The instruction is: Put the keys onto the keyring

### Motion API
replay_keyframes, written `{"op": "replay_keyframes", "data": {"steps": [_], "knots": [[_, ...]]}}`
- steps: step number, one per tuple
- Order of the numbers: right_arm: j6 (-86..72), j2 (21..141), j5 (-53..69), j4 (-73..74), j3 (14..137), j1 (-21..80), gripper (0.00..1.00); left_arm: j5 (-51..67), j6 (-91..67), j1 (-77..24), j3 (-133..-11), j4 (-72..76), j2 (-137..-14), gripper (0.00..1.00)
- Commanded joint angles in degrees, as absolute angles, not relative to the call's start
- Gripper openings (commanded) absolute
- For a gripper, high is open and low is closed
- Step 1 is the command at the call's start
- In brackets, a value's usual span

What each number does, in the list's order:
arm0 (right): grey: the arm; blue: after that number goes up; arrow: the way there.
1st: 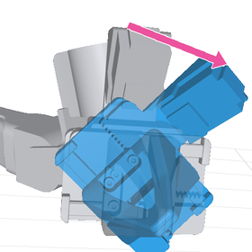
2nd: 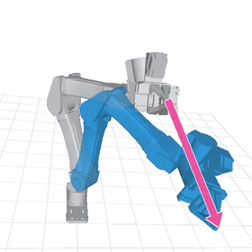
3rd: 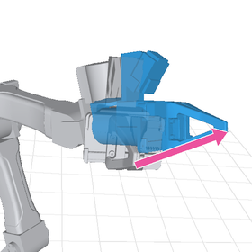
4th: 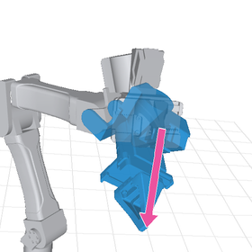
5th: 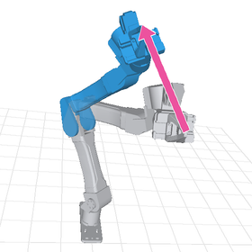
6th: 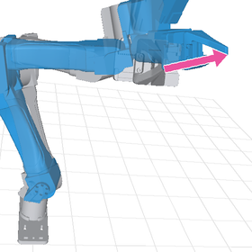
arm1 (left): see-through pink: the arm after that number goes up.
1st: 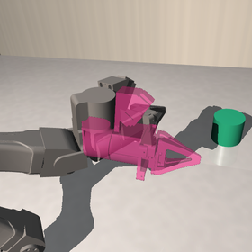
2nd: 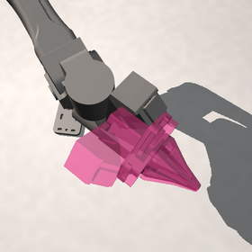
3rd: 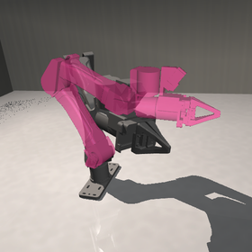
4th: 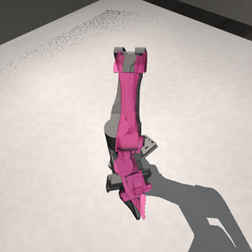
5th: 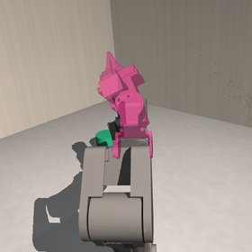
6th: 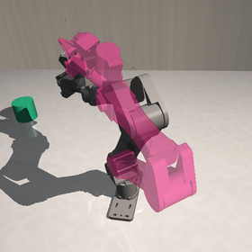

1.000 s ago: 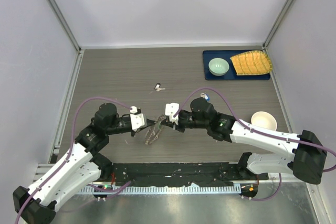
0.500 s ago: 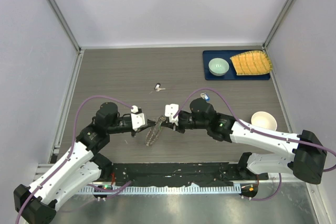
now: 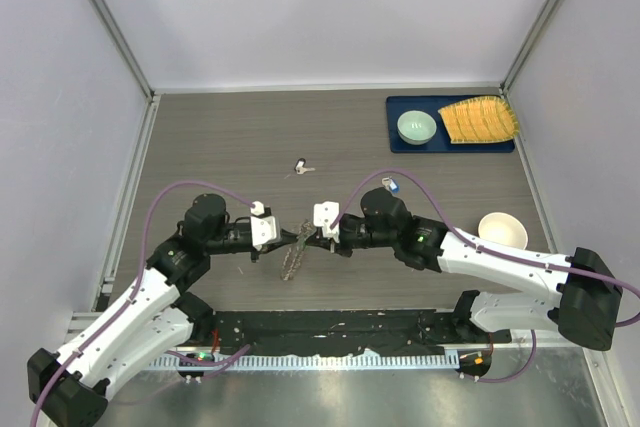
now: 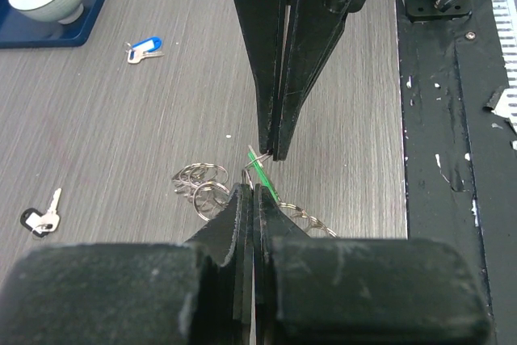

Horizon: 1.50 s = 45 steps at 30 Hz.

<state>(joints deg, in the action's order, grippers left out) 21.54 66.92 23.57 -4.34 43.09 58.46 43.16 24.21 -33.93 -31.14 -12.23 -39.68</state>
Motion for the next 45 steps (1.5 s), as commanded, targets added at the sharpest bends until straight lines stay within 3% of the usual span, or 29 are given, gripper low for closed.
{"op": "replay_keyframes", "data": {"steps": [1, 19, 36, 45], "knots": [[23.64, 66.36, 24.70, -8.18, 45.00, 59.06, 0.01, 48.78, 24.08, -34.10, -33.13, -9.05, -39.99, 0.00], [24.78, 67.06, 21.20, -5.02, 46.76, 59.06, 0.01, 50.28, 25.66, -34.19, -33.66, -10.90, -39.38, 0.00], [13.12, 63.90, 5.81, 14.83, 48.24, 58.71, 0.01, 16.63, 23.82, -34.10, -31.99, -13.45, -27.07, 0.00], [-0.08, 69.95, 5.36, 31.01, 53.43, 58.71, 0.01, 3.44, 22.68, -34.10, -31.82, -14.15, -22.85, 0.00]]}}
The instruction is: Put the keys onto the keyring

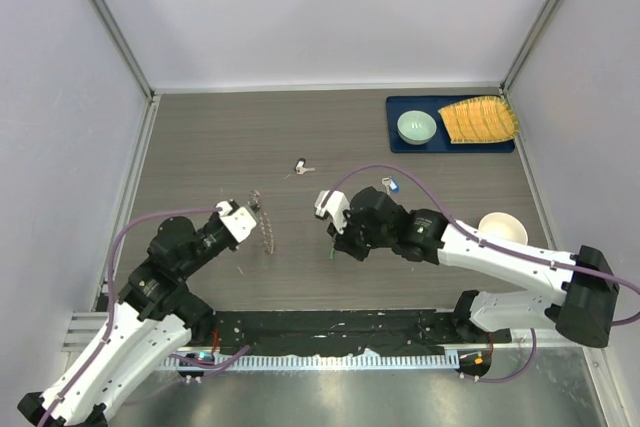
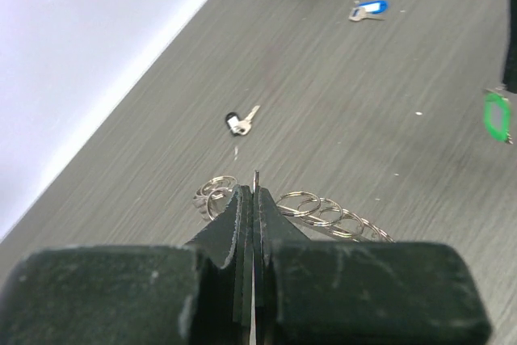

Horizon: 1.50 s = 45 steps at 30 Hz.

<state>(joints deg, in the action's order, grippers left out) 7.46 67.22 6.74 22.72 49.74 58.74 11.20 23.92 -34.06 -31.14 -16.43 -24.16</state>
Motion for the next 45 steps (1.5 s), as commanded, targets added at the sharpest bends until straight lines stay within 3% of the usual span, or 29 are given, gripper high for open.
{"op": "replay_keyframes", "data": {"steps": [1, 9, 12, 27, 45], "knots": [[-3.22, 70.40, 5.27, 31.98, 53.61, 58.71, 0.01, 2.73, 22.41, -34.10, -31.73, -14.15, -22.68, 0.00], [-11.95, 71.36, 6.50, 40.86, 55.89, 59.50, 0.01, 0.44, 21.97, -34.10, -31.82, -13.80, -22.23, 0.00], [-11.52, 74.17, 1.86, 42.27, 57.21, 59.59, 0.01, 0.53, 21.80, -34.10, -31.90, -13.80, -22.15, 0.00], [2.11, 102.99, -3.61, 29.45, 72.33, 55.90, 0.01, 0.44, 21.36, -34.10, -31.03, -13.36, -18.99, 0.00], [1.50, 104.94, -5.80, 16.88, 66.36, 55.46, 0.02, 0.61, 21.00, -34.10, -30.85, -12.92, -19.16, 0.00]]}}
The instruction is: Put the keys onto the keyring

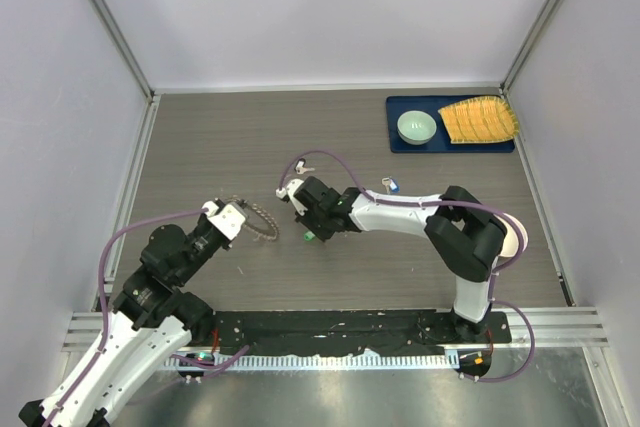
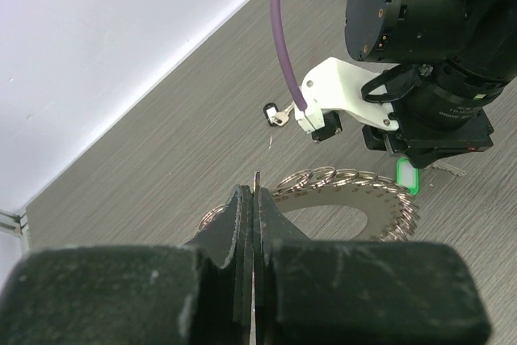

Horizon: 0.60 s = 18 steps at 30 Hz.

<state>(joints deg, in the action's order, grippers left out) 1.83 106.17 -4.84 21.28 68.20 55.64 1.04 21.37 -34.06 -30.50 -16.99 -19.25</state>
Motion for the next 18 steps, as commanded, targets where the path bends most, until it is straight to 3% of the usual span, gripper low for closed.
{"op": "replay_keyframes", "data": {"steps": [1, 10, 18], "knots": [[1.41, 104.85, -5.80, 16.27, 66.01, 55.46, 0.03, 0.70, 21.01, -34.10, -30.85, -12.92, -19.25, 0.00], [0.44, 104.07, -7.64, 12.48, 63.20, 55.46, 0.08, 1.32, 20.92, -34.10, -30.94, -12.83, -19.69, 0.00], [0.97, 101.60, -7.56, 14.06, 63.37, 55.37, 0.01, 1.84, 20.92, -34.10, -30.76, -12.83, -20.04, 0.00]]}}
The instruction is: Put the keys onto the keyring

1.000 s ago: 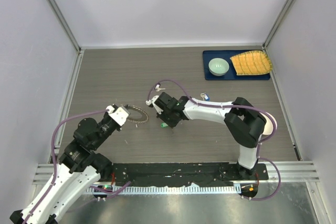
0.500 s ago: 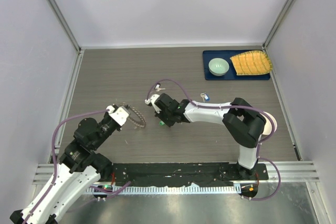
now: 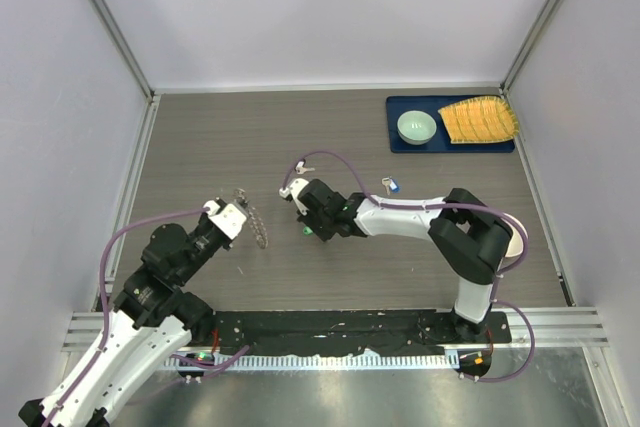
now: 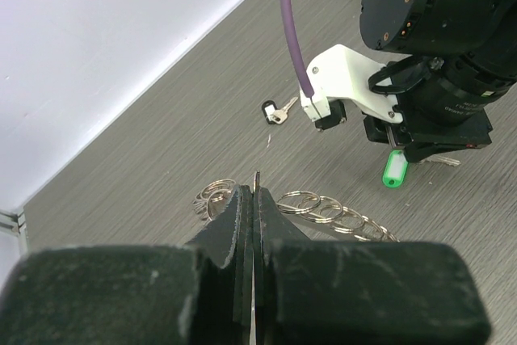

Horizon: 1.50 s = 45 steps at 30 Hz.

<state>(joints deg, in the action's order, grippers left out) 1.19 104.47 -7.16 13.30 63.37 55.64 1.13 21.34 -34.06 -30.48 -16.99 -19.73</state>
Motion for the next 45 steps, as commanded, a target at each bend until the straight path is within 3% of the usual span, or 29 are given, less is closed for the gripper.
{"op": "replay_keyframes", "data": {"steps": [1, 28, 38, 45], "knots": [[1.05, 101.60, -7.30, 15.11, 63.72, 55.20, 0.01, 1.93, 20.92, -34.10, -30.85, -12.83, -20.04, 0.00], [1.05, 100.37, 1.41, 16.09, 63.63, 48.52, 0.01, 2.81, 20.92, -34.10, -30.76, -12.92, -21.27, 0.00], [0.53, 100.02, 0.35, 15.56, 63.11, 47.72, 0.10, 2.90, 21.01, -34.10, -30.76, -12.92, -21.45, 0.00], [0.18, 99.05, 0.18, 14.50, 62.75, 47.81, 0.22, 3.16, 21.00, -34.10, -30.76, -12.92, -21.45, 0.00]]}}
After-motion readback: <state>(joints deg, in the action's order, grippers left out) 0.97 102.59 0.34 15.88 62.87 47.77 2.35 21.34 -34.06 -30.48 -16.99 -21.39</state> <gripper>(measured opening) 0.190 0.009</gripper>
